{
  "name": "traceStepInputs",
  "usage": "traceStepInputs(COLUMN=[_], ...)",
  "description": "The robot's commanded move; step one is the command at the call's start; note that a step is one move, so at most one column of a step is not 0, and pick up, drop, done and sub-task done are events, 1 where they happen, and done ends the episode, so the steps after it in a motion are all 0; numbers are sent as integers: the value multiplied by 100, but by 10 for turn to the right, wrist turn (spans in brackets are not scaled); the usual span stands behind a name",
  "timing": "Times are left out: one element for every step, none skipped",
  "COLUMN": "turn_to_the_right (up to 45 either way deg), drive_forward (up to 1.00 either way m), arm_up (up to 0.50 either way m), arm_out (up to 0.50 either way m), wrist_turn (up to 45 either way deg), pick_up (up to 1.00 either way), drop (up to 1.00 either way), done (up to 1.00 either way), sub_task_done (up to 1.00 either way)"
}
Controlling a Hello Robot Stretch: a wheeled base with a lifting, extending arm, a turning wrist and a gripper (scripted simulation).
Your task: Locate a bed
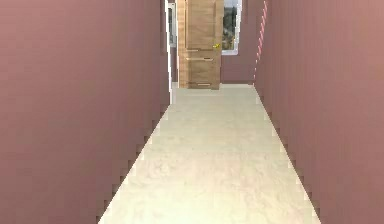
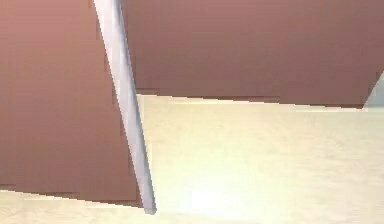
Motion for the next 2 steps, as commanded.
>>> traceStepInputs(turn_to_the_right=[0, 0], drive_forward=[100, 100], arm_up=[0, 0], arm_out=[0, 0], wrist_turn=[0, 0], pick_up=[0, 0], drop=[0, 0], done=[0, 0], sub_task_done=[0, 0])
